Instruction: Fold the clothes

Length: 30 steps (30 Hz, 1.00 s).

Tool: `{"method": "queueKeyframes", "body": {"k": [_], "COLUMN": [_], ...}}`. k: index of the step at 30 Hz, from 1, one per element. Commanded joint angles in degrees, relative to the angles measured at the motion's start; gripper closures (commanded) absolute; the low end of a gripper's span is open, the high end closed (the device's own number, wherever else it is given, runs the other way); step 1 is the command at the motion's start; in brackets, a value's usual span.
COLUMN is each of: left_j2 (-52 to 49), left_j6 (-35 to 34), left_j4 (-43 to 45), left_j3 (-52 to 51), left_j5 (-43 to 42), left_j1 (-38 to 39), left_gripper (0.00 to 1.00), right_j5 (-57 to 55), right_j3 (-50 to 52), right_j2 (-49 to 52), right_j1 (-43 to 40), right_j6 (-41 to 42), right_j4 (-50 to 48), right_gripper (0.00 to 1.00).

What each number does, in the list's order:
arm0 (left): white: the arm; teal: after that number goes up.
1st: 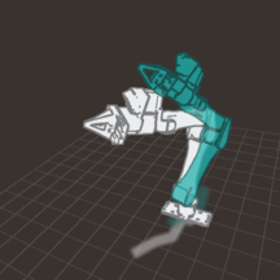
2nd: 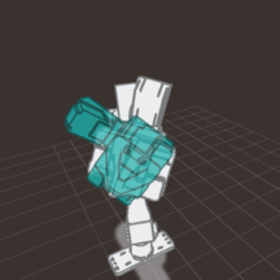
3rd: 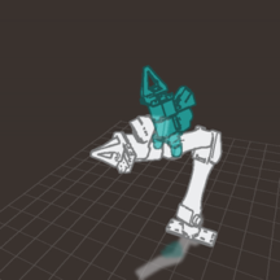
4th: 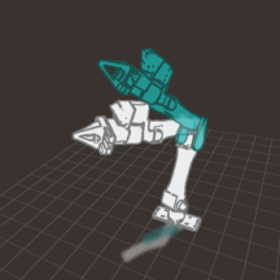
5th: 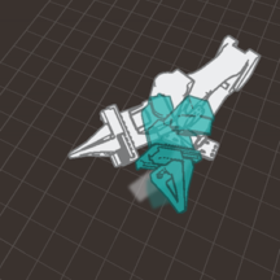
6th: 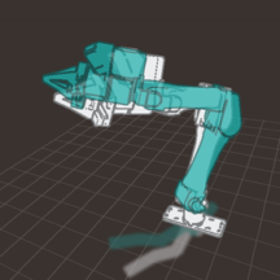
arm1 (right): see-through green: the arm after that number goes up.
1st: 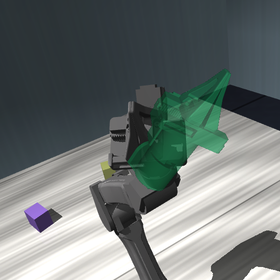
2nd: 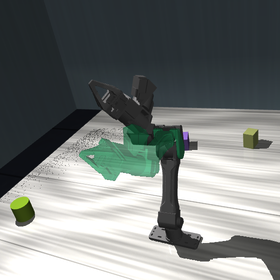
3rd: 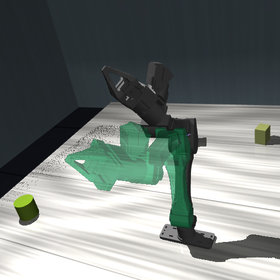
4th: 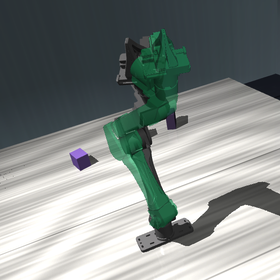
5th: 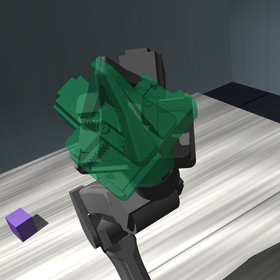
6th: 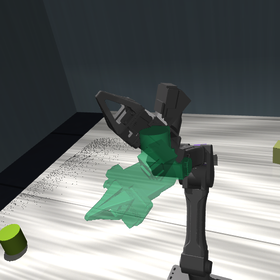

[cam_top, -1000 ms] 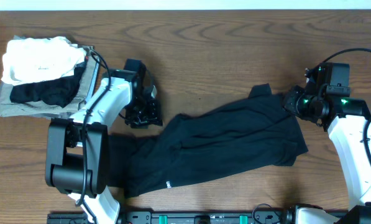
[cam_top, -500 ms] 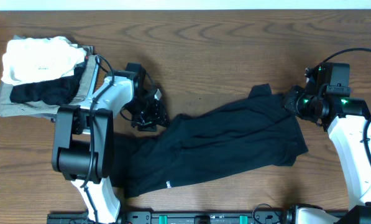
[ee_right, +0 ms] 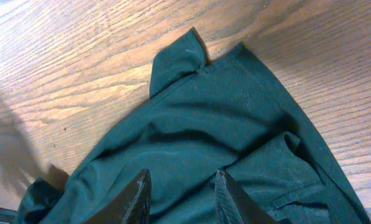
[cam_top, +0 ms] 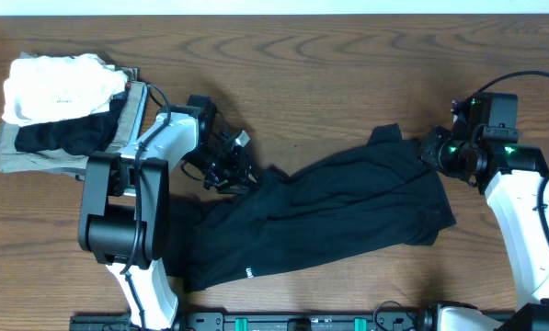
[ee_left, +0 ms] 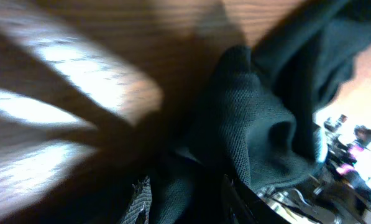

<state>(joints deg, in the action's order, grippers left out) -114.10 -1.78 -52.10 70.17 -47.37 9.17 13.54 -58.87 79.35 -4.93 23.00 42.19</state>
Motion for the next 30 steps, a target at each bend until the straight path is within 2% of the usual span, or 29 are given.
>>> {"method": "queueKeyframes", "body": {"k": [1, 5, 10, 12, 14, 19, 23, 30], "left_j2": [-0.22, 0.72, 2.43, 3.08, 3.21, 3.19, 3.19, 2.78], "left_j6": [4.63, 7.63, 13.00, 14.23, 14.69, 14.16, 10.71, 8.55], "left_j4": [-0.90, -2.93, -6.93, -8.81, -9.84, -9.05, -5.84, -0.31], "left_j3": [0.96, 0.96, 0.96, 0.96, 0.96, 0.94, 0.94, 0.94], "left_j5": [-7.91, -8.28, -10.27, -10.08, -9.70, -2.91, 1.53, 2.21], "left_j1": [0.15, 0.17, 0.17, 0.17, 0.17, 0.22, 0.22, 0.50], "left_gripper": [0.62, 0.68, 0.68, 0.67, 0.59, 0.53, 0.51, 0.48], "right_j5": [0.42, 0.39, 0.39, 0.39, 0.37, 0.42, 0.44, 0.44], "right_j3": [-0.44, -0.44, -0.44, -0.44, -0.44, -0.44, -0.44, -0.44], "right_j2": [0.11, 0.11, 0.11, 0.11, 0.11, 0.11, 0.11, 0.11], "right_j1": [0.50, 0.50, 0.50, 0.50, 0.50, 0.50, 0.50, 0.50], "right_j6": [0.52, 0.52, 0.52, 0.52, 0.52, 0.52, 0.52, 0.52], "right_j4": [0.00, 0.00, -0.02, -0.04, -0.04, -0.09, 0.09, 0.44], "right_gripper": [0.68, 0.68, 0.68, 0.67, 0.67, 0.67, 0.68, 0.68]}}
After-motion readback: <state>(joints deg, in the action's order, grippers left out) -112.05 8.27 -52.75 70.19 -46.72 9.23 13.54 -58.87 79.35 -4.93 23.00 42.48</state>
